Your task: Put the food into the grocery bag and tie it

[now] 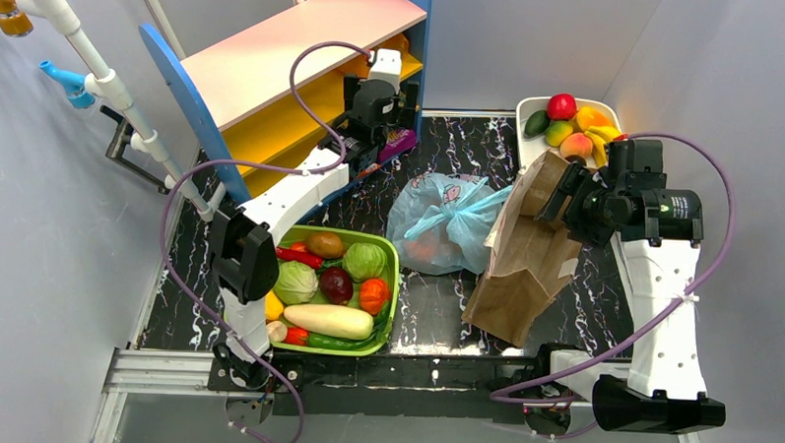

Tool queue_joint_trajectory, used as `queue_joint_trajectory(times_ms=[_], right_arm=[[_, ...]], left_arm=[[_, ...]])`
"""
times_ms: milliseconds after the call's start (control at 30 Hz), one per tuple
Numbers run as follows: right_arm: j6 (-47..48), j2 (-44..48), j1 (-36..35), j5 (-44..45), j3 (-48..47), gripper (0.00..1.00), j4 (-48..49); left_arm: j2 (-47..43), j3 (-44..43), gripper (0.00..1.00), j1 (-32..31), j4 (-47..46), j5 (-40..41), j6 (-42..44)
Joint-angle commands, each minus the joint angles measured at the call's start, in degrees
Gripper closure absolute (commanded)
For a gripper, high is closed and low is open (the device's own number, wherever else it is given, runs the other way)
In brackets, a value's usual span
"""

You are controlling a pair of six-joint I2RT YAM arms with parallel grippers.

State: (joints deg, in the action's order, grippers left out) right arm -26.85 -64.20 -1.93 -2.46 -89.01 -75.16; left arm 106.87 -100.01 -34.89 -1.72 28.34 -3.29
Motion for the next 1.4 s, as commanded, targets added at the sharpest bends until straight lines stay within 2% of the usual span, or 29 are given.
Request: queue_joint_trajectory(times_ms=[0, 500, 1067, 1233, 1367], right_arm=[[-0.25, 1.20, 0.26, -1.40, 0.66, 0.23, 2.35], [0.29, 1.87, 0.46, -1.76, 1.12, 0.23, 0.99], [1.66, 1.62, 0.51, -4.92, 2.97, 0.24, -2.13], [1.83, 0.90, 0.57, -5.36, 2.33, 0.25, -2.86], [1.93, 0.21, 0.61, -5.59, 1.78, 0.25, -3.39]], left_arm=[[0.87, -3.88, 0.02, 1.46, -5.77, 3.85, 1.14], [7.45, -9.88, 0.02, 5.11, -9.30, 4.63, 0.08], [13.61, -10.15, 0.02, 5.57, -18.82, 2.24, 8.79], [15.70, -12.55, 0.09, 5.97, -19.74, 1.33, 10.33], [16.59, -13.85, 0.24, 6.39, -20.34, 1.06, 10.56]])
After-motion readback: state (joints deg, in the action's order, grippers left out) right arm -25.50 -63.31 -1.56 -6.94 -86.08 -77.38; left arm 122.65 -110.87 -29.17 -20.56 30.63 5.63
